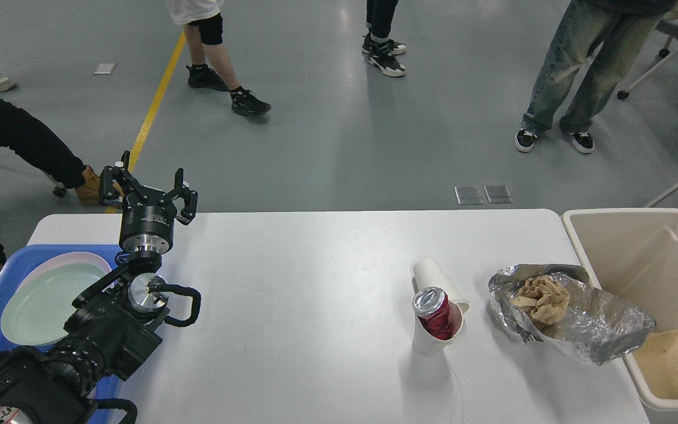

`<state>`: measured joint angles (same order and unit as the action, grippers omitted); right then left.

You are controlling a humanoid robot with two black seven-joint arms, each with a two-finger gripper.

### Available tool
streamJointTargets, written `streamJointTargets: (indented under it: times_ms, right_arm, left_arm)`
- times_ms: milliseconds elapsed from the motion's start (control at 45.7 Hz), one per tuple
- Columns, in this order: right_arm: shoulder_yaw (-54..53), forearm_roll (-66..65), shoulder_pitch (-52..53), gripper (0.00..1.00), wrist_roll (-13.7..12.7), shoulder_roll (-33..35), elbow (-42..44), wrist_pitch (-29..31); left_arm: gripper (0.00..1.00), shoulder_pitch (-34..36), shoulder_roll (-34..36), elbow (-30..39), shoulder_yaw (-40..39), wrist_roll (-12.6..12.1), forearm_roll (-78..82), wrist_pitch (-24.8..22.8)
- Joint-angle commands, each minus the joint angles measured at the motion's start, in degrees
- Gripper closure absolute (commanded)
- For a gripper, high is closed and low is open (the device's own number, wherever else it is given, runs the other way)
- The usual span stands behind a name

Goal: Tidy desktop
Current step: 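Drop the crumpled paper into the white bin, then lower the right gripper beside the silver foil wrapper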

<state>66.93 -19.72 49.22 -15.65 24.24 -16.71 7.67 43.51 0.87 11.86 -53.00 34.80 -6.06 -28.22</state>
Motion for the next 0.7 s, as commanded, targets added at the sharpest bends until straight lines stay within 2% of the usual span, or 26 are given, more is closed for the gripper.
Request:
streamJointTargets:
  times_ms: [0, 131, 460, 547, 679]
  right_arm:
    - [-0.6, 0.0, 0.0, 0.19, 0.0, -0.1, -0.1, -0.7]
    - [-0.8, 0.1, 0.0, 0.01, 0.0, 0.2, -0.1, -0.7]
    - [-2.7, 0.7, 1.2, 0.0, -0.1, 0.6, -1.1, -0.1]
    - [-3.6, 0.8, 5.1, 0.0, -0.2, 1.2, -2.4, 0.9]
    - [-2.9, 0.8, 12.3, 0.0, -0.3, 6.2, -8.0, 3.8]
  left_arm:
    - [0.04, 0.0, 0.0, 0.0, 0.0, 0.0, 0.0, 0.1]
    - [0.04, 0.0, 0.0, 0.0, 0.0, 0.0, 0.0, 0.1]
    - [0.04, 0.0, 0.0, 0.0, 0.0, 0.0, 0.0, 0.1]
    - [0.04, 0.0, 0.0, 0.0, 0.0, 0.0, 0.0, 0.1]
    - [0.04, 0.0, 0.0, 0.0, 0.0, 0.0, 0.0, 0.1]
